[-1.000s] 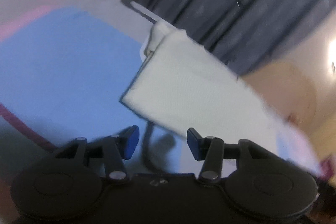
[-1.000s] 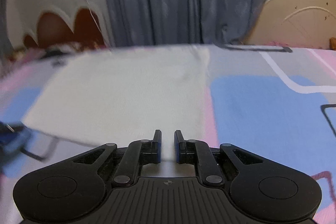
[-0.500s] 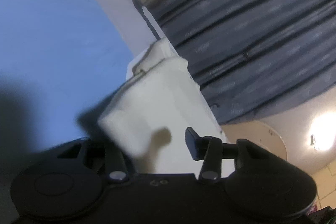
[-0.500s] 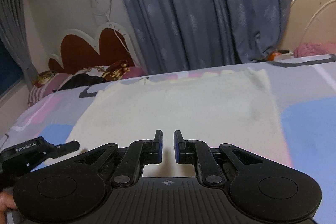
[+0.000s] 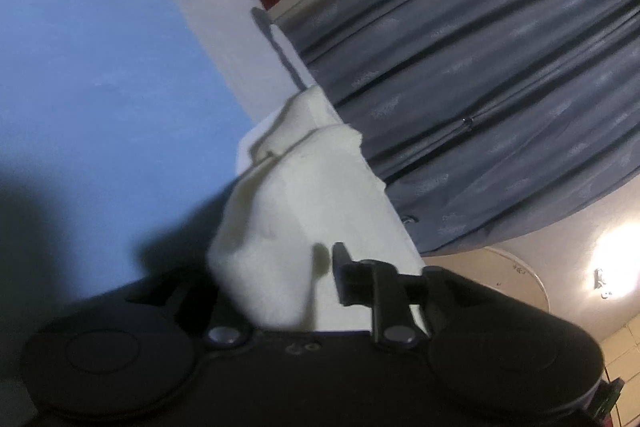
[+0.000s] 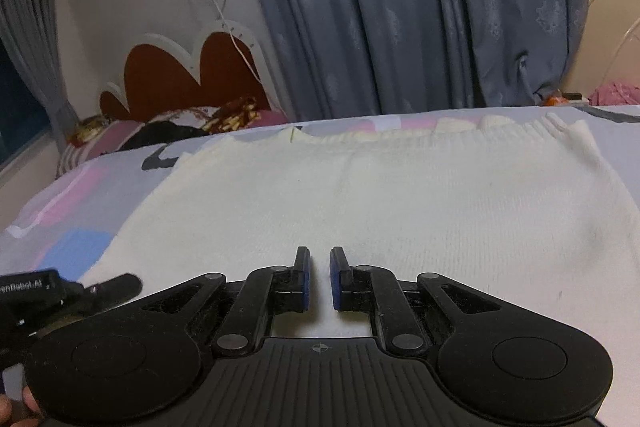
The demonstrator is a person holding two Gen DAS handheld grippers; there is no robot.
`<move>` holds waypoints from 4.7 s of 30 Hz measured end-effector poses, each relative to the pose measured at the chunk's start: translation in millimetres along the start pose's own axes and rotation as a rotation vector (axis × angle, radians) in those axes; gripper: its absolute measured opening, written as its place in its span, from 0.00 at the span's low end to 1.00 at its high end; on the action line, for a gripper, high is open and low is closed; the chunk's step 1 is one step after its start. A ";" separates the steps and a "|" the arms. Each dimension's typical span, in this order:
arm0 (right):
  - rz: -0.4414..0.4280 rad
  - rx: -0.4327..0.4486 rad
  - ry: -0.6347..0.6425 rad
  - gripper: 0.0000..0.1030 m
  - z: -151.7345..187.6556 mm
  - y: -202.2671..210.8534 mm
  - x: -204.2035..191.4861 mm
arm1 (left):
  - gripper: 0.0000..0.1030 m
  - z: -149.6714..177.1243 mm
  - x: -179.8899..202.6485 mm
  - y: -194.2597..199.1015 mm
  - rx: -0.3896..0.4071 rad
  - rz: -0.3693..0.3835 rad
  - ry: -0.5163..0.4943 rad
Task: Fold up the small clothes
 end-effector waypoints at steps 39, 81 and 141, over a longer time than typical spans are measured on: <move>-0.034 0.120 -0.466 0.45 -37.5 127.7 157.0 | 0.68 73.1 151.0 -61.1 -0.277 0.085 -0.627; 0.179 -0.027 0.046 0.14 -52.6 53.7 150.5 | 0.56 121.3 202.2 -143.6 -0.424 0.210 -0.828; 0.036 0.094 -0.505 0.60 -14.7 134.1 193.8 | 0.78 76.3 143.5 -69.6 -0.414 0.191 -0.637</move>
Point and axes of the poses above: each gripper's, at about its wrist camera, not at the fingertips, and y roughly against the way its jaws point, x to its right, z to its underside, the point moved 6 cm from there along -y, roughly the way its jaws point, and after that the axes turned 10 degrees about x, right-handed, at the moved point
